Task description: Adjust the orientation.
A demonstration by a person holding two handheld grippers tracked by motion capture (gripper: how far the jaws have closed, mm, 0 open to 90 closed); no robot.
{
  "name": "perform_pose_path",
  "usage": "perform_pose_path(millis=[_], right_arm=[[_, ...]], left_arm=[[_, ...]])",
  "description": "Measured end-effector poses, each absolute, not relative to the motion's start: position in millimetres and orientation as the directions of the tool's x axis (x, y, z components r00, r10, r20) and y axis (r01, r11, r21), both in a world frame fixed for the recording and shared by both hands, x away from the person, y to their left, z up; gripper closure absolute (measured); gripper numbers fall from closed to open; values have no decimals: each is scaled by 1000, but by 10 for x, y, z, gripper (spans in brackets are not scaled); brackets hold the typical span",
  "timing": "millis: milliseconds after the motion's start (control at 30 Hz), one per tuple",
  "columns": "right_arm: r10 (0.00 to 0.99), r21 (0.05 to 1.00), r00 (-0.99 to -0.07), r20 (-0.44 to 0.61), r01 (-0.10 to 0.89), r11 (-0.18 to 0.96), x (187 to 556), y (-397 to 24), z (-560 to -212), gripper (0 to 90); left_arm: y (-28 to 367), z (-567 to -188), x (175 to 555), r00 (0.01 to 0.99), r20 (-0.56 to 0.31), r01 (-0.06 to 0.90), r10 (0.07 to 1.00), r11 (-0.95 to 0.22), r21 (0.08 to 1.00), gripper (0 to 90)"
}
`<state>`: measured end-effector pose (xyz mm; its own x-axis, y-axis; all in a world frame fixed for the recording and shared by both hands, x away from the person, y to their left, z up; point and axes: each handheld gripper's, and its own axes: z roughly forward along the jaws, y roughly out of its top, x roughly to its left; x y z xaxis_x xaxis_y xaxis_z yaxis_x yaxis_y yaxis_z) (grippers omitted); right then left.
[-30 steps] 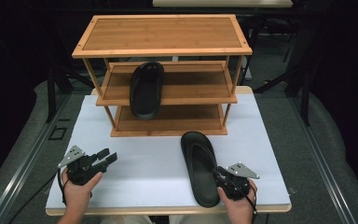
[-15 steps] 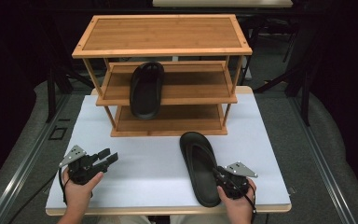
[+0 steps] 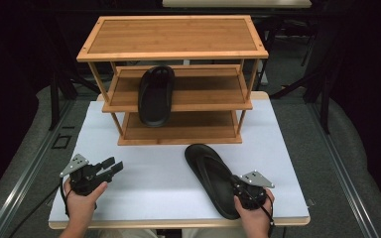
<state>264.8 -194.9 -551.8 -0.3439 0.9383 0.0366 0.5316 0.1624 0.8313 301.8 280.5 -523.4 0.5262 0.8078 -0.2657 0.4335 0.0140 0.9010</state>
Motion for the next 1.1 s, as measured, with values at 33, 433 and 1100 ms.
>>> perform_pose_path(millis=[33,433,1100], right_arm=[[937,832,-346,44,532,157,2649,-1955,-5519,835],[940,854,-336,65,506,122,2626,-1974,-5503,838],[937,887,-332,109,458,59,2520,-2035,-5361,837]], left_arm=[[2807,-5235,3019,525,-266,433,808,15,901,534],[2835,-5232,3020,517,-269,432,813,23,901,534],[2839,-5246,3024,514,-277,434,812,33,900,532]])
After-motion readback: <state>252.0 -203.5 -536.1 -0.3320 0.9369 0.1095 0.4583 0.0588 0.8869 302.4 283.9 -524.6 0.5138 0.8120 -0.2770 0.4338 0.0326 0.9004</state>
